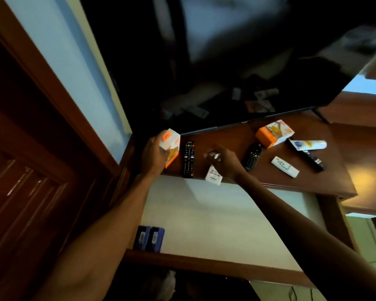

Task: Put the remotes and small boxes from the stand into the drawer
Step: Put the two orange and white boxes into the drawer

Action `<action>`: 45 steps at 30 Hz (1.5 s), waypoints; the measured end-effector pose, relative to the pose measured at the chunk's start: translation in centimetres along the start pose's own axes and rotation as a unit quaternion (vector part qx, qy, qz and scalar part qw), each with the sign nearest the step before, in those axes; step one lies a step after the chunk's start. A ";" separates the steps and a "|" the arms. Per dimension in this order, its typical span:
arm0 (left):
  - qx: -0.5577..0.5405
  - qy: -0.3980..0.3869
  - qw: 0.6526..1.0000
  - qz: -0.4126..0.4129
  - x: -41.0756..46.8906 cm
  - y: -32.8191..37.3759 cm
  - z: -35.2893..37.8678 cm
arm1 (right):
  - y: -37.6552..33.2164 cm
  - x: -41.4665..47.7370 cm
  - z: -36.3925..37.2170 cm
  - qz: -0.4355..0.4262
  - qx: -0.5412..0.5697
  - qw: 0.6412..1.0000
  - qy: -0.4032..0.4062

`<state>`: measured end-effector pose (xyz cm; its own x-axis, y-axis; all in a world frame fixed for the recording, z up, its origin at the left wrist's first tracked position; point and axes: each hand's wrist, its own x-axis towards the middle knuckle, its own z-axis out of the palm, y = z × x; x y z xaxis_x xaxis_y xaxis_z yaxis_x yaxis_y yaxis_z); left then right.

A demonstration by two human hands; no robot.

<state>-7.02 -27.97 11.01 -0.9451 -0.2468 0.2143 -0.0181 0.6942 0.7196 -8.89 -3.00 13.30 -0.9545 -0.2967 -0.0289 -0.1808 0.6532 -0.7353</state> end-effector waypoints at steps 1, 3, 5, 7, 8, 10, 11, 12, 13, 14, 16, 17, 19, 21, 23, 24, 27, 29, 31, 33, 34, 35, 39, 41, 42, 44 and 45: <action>0.000 0.013 1.000 0.016 0.1 0.8 0.0 | 0.4 0.0 -0.9 0.001 0.006 1.000 0.013; -0.007 0.021 0.998 0.062 0.6 3.2 0.1 | 1.4 -0.1 -3.2 0.008 0.025 0.999 0.047; -0.031 0.004 0.996 0.088 1.5 6.1 0.8 | 2.7 -0.1 -5.8 0.027 0.032 0.996 0.079; -0.070 -0.035 0.992 0.095 2.4 9.0 2.1 | 4.9 0.2 -8.6 0.063 0.024 0.991 0.119; -0.087 -0.057 0.990 0.099 2.9 10.4 3.0 | 6.4 0.7 -10.0 0.083 0.019 0.987 0.138; -0.121 -0.096 0.982 0.109 4.0 13.1 5.4 | 9.5 1.9 -12.7 0.136 0.017 0.979 0.148; -0.143 -0.114 0.977 0.112 4.6 14.5 6.8 | 11.1 2.5 -14.0 0.170 0.014 0.975 0.141; -0.160 -0.128 0.973 0.111 5.2 15.8 8.2 | 12.7 3.2 -15.3 0.199 0.007 0.971 0.130; -0.170 -0.140 0.969 0.110 5.7 17.0 9.5 | 14.3 3.8 -16.4 0.222 -0.005 0.968 0.120; -0.171 -0.149 0.968 0.107 6.4 18.2 11.1 | 15.9 4.4 -17.5 0.237 -0.015 0.965 0.113; -0.162 -0.160 0.969 0.100 7.6 20.4 14.1 | 19.2 5.8 -19.5 0.256 -0.025 0.960 0.113; -0.155 -0.163 0.970 0.095 8.3 21.3 15.6 | 20.7 6.5 -20.4 0.262 -0.031 0.957 0.117; -0.144 -0.169 0.971 0.089 9.4 22.8 18.0 | 23.3 8.1 -22.1 0.272 -0.049 0.955 0.110; -0.131 -0.165 0.973 0.094 10.3 23.8 20.1 | 25.0 9.7 -23.3 0.267 -0.084 0.957 0.079; -0.125 -0.153 0.977 0.085 10.9 24.6 21.6 | 26.3 11.3 -23.9 0.245 -0.123 0.961 0.048; -0.122 -0.144 0.979 0.078 11.1 24.9 22.2 | 26.7 11.9 -24.0 0.236 -0.130 0.962 0.037; -0.117 -0.122 0.983 0.069 11.6 25.4 23.3 | 28.0 13.7 -24.0 0.230 -0.137 0.963 -0.006; -0.122 -0.116 0.984 0.066 11.7 25.5 23.6 | 28.8 14.5 -24.1 0.233 -0.133 0.963 -0.036; -0.120 -0.117 0.984 0.062 11.7 25.5 23.8 | 29.7 14.9 -24.2 0.237 -0.109 0.964 -0.047; -0.111 -0.116 0.985 0.058 11.7 25.4 23.8 | 30.3 15.0 -24.3 0.236 -0.075 0.968 -0.039; -0.110 -0.116 0.986 0.056 11.8 25.3 23.8 | 30.4 15.0 -24.3 0.230 -0.059 0.971 -0.031; -0.110 -0.115 0.986 0.054 11.9 25.3 23.7 | 30.5 14.9 -24.3 0.222 -0.044 0.974 -0.017; -0.111 -0.111 0.987 0.047 12.1 25.1 23.1 | 30.5 14.2 -24.3 0.198 0.039 0.979 0.045; -0.114 -0.110 0.986 0.043 12.1 25.0 22.6 | 29.7 13.6 -24.4 0.184 0.076 0.978 0.062; -0.115 -0.110 0.986 0.043 12.0 25.0 22.4 | 29.3 13.4 -24.4 0.180 0.086 0.978 0.066; -0.115 -0.113 0.986 0.047 11.9 25.0 21.8 | 29.0 12.9 -24.2 0.173 0.104 0.976 0.079; -0.116 -0.113 0.985 0.050 11.8 25.0 21.4 | 28.9 12.7 -24.0 0.166 0.115 0.976 0.086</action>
<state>-25.63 0.90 17.38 -0.9873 -0.0094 0.1589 0.1302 0.5271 0.8398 -31.88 28.84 7.97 -0.9805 0.0384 -0.1929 0.1850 0.5136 -0.8378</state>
